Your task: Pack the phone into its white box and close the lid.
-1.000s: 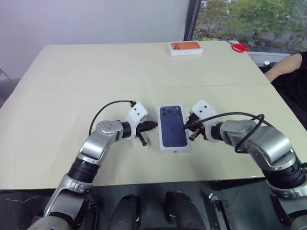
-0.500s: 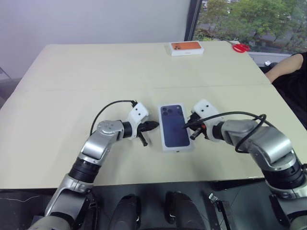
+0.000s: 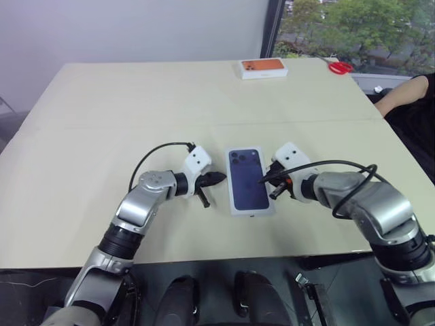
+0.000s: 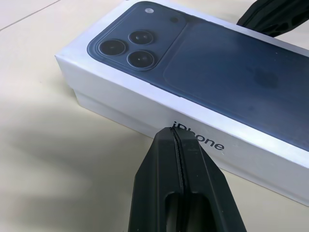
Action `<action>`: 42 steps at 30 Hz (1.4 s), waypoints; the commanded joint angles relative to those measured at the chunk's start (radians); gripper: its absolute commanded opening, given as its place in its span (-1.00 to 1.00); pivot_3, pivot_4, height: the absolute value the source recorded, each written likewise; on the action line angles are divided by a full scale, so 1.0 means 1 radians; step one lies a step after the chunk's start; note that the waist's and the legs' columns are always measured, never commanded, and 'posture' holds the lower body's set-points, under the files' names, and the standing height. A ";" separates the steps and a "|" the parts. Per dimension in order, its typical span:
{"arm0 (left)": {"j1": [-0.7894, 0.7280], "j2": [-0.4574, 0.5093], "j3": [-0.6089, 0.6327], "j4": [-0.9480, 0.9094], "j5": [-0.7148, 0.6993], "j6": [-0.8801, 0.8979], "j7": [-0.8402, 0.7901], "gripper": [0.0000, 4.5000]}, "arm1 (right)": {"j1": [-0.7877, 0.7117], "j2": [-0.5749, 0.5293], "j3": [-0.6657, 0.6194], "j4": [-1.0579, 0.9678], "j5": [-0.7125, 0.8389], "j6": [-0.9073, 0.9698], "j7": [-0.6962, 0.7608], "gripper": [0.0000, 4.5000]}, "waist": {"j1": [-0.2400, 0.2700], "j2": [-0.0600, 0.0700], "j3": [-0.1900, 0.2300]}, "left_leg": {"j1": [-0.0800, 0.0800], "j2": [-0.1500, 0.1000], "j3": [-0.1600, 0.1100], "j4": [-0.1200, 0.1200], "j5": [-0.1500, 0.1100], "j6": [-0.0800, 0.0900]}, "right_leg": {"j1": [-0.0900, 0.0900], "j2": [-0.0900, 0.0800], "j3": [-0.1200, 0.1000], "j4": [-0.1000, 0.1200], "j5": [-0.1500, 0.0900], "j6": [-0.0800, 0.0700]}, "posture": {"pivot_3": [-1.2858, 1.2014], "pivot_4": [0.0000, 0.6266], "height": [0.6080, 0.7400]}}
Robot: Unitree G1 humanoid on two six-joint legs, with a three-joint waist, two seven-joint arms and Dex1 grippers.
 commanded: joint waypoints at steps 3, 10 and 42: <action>-0.038 -0.016 -0.014 -0.001 0.005 -0.021 -0.006 -1.00 | -0.001 0.020 -0.026 -0.022 -0.009 -0.010 0.012 -0.98 | 0.000 0.000 0.000 | 0.000 0.000 0.000 0.000 0.000 0.000 | 0.000 0.000 0.000 0.000 0.000 0.000 | 0.03 -0.52 1.00; -0.043 -0.023 0.005 0.004 -0.015 0.003 -0.002 -1.00 | 0.000 0.022 -0.038 -0.019 -0.029 -0.010 0.010 -0.98 | 0.000 0.000 0.000 | 0.000 0.000 0.000 0.000 0.000 0.000 | 0.000 0.000 0.000 0.000 0.000 0.000 | 0.03 -0.52 1.00; -0.275 -0.107 -0.084 0.370 0.128 0.068 0.060 -1.00 | 0.169 0.013 -0.084 -0.192 0.084 0.085 0.063 -0.98 | 0.021 -0.002 -0.003 | 0.004 0.000 -0.001 0.000 0.000 0.000 | 0.005 0.001 0.000 0.000 0.000 0.000 | 0.03 -0.52 1.00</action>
